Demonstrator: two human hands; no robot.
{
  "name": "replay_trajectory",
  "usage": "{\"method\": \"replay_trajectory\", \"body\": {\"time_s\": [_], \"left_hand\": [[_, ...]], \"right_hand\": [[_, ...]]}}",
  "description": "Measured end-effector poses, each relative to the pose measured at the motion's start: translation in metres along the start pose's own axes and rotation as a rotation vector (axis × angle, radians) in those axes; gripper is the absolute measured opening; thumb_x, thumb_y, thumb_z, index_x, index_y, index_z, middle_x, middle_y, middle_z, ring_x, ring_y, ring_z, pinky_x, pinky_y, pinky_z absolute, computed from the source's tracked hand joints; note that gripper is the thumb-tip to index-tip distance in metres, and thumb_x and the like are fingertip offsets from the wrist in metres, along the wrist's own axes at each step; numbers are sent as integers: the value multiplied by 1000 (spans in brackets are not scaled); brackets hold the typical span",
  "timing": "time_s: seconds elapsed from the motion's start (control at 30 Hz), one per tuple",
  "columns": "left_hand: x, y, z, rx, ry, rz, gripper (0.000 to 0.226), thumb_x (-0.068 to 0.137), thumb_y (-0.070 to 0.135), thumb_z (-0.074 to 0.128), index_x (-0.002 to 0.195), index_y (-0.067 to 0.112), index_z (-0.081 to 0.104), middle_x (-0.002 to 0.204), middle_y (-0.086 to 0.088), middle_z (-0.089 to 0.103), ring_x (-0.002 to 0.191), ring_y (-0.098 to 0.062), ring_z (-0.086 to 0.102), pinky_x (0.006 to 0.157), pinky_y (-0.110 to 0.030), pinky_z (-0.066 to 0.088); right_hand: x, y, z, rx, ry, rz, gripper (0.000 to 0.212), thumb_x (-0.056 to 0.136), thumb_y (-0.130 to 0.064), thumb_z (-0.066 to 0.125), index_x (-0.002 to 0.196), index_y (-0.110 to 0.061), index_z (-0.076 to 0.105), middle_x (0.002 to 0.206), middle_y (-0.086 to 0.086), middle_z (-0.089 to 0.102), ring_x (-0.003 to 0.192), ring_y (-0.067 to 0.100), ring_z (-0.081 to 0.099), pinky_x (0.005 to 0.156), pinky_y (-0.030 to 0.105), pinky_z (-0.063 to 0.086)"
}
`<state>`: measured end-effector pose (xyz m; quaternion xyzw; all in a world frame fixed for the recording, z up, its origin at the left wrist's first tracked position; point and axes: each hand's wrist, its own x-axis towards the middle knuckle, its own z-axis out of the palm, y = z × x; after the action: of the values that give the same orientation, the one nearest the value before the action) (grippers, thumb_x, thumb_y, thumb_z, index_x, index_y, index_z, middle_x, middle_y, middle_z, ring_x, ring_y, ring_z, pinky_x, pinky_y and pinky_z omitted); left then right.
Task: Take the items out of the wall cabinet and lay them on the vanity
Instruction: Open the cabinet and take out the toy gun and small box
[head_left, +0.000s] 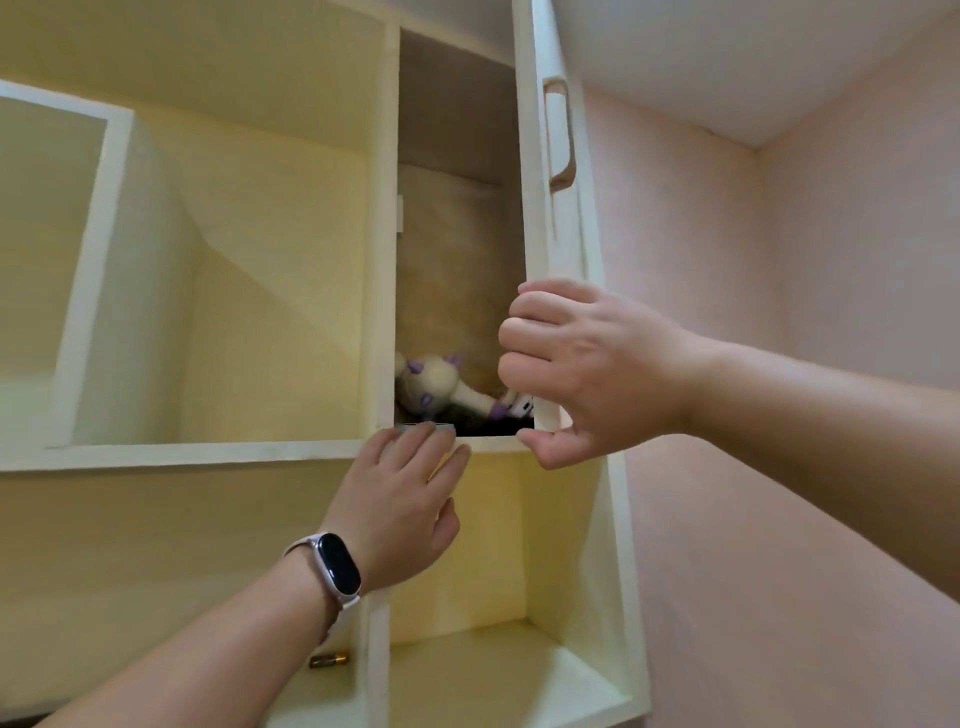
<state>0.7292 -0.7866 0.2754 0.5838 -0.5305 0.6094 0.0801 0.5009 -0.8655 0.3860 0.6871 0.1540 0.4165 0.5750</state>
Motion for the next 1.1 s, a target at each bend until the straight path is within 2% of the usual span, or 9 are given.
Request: {"method": "replay_trajectory", "body": {"time_s": [0.3,0.47,0.6,0.83,0.9,1.0,1.1], "left_hand": [[7,5,12,-35,69,18,50,79,33,46,116,7,69,122,-16,64,106,-36,61,87,-49,42],[2,5,17,-53,100,3,51,79,32,44,114,6,70,122,-18,64,106,-36,61,87,-49,41],[2,2,17,-53,93,-3,52,78,32,44,114,5,70,121,-18,64,105,-36,61,87,-49,41],[1,3,17,-90,93,-19,51,78,32,45,114,6,70,122,-18,64,107,-36,61,90,-50,41],[1,1,18,-95,83,-28,51,78,32,45,115,6,70,122,-17,64,109,-35,60,92,-50,40],[0,0,17,-98,68,-30,49,77,32,48,115,7,69,122,-16,64,111,-34,60,93,-49,40],[1,0,16,-98,58,-24,48,75,30,52,115,9,69,121,-15,64,110,-33,60,92,-47,40]], "right_hand": [[-60,10,-39,7,-55,106,28,77,-34,57,76,-6,60,82,14,56,85,37,55,98,49,42],[-130,25,-52,-86,-199,221,26,77,-28,55,83,-4,65,93,20,59,95,40,55,107,48,36],[-167,31,-49,-136,-310,326,26,80,-24,54,88,-1,65,98,21,58,100,42,55,103,46,41],[-154,23,-50,-139,-372,408,22,76,-23,53,81,-2,59,94,21,57,91,40,54,99,50,41],[-139,10,-49,-155,-428,430,24,75,-26,52,80,-4,59,90,18,58,85,38,54,95,50,44],[-113,-21,-36,-92,-413,479,22,75,-29,51,78,-7,56,81,13,55,70,33,51,71,42,47],[-89,-37,-14,28,-393,573,25,78,-33,46,81,-10,55,81,8,54,66,28,46,57,36,43]]}}
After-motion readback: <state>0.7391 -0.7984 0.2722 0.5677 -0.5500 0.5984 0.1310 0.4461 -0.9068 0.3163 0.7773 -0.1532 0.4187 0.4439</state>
